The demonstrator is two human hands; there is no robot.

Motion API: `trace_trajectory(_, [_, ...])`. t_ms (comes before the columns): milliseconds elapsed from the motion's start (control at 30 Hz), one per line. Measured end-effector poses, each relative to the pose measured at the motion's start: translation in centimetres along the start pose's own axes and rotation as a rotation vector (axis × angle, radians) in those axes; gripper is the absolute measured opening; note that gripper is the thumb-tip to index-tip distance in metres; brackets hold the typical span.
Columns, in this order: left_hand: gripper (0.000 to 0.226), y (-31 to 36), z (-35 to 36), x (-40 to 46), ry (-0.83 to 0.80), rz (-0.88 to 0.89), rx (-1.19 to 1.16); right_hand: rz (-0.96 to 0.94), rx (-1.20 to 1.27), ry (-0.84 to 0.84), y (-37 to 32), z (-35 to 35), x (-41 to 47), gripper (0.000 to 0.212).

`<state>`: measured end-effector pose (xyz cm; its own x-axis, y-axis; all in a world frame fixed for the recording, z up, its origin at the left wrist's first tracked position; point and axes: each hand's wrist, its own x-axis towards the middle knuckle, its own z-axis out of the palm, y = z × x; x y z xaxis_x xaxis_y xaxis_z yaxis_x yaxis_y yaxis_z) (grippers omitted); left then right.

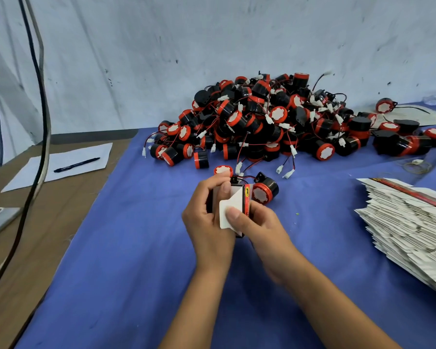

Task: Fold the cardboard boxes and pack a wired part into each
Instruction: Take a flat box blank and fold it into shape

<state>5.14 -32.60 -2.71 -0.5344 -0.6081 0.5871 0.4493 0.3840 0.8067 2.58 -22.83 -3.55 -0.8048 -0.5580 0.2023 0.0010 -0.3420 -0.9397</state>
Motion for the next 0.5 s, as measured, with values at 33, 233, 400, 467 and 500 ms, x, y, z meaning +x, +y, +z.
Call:
trace_trajectory(33, [0.013, -0.1, 0.0, 0.2, -0.061, -0.054, -0.074, 0.000, 0.018, 0.033, 0.0, -0.2, 0.1, 0.034])
trace_trajectory(233, [0.043, -0.4, 1.0, -0.3, -0.298, -0.406, -0.408, 0.045, 0.174, 0.288, 0.0, -1.2, 0.8, 0.027])
trace_trajectory(400, [0.063, -1.1, 0.5, -0.1, -0.338, -0.588, -0.374, 0.053, 0.106, 0.106, 0.2, -1.2, 0.6, 0.029])
trace_trajectory(467, [0.056, -0.9, 0.6, -0.3, -0.348, -0.490, -0.326, 0.026, 0.040, 0.115, 0.4, -1.2, 0.7, 0.028])
trace_trajectory(500, [0.052, -0.8, 0.8, -0.4, -0.330, -0.438, -0.307, 0.016, 0.018, 0.126, 0.5, -1.3, 0.8, 0.027])
